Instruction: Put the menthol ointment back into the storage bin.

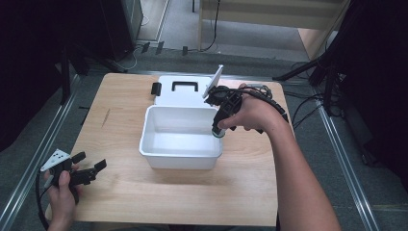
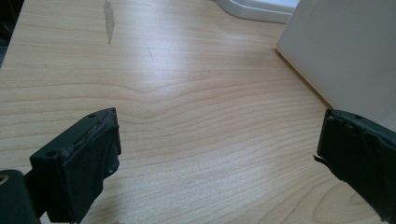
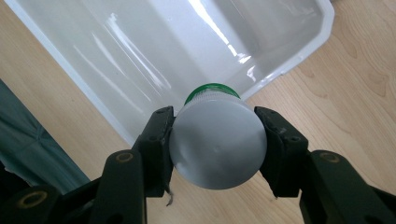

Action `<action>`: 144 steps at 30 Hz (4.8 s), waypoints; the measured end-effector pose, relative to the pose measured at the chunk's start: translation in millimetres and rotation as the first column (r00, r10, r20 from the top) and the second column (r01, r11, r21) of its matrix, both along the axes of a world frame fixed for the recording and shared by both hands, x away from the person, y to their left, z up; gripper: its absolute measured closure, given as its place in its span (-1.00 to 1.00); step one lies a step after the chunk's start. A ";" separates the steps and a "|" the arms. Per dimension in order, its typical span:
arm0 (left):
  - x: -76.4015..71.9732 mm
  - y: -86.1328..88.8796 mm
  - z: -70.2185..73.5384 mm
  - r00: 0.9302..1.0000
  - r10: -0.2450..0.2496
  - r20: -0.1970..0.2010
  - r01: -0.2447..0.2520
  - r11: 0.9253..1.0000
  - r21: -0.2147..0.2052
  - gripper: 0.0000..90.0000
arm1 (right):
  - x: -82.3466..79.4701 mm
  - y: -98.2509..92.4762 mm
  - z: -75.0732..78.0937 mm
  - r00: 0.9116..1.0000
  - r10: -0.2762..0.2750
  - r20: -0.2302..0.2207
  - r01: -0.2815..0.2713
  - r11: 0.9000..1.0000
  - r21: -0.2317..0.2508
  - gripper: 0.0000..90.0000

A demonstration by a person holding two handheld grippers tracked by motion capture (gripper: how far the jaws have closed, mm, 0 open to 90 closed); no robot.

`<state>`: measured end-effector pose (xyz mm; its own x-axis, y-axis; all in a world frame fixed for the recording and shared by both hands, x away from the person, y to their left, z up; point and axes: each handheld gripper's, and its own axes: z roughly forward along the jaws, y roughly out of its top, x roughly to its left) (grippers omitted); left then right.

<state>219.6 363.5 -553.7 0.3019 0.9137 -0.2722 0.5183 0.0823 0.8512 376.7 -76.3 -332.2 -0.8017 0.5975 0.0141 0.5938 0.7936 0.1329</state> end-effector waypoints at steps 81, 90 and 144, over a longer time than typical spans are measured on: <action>1.1 0.0 -0.4 1.000 -0.007 -0.007 0.007 1.000 0.000 -0.99 | 8.9 54.9 -128.9 0.966 0.255 -0.047 -0.258 0.963 -0.079 0.14; 1.1 0.0 -0.4 1.000 -0.007 -0.007 0.007 1.000 -0.001 -0.99 | 8.6 56.7 -132.4 0.958 0.284 -0.049 -0.288 0.952 -0.108 0.14; 1.7 -0.4 -0.3 1.000 -0.007 -0.012 0.007 1.000 0.001 -0.99 | -1.1 8.7 -30.8 0.976 0.195 0.098 -0.193 0.981 -0.024 -0.30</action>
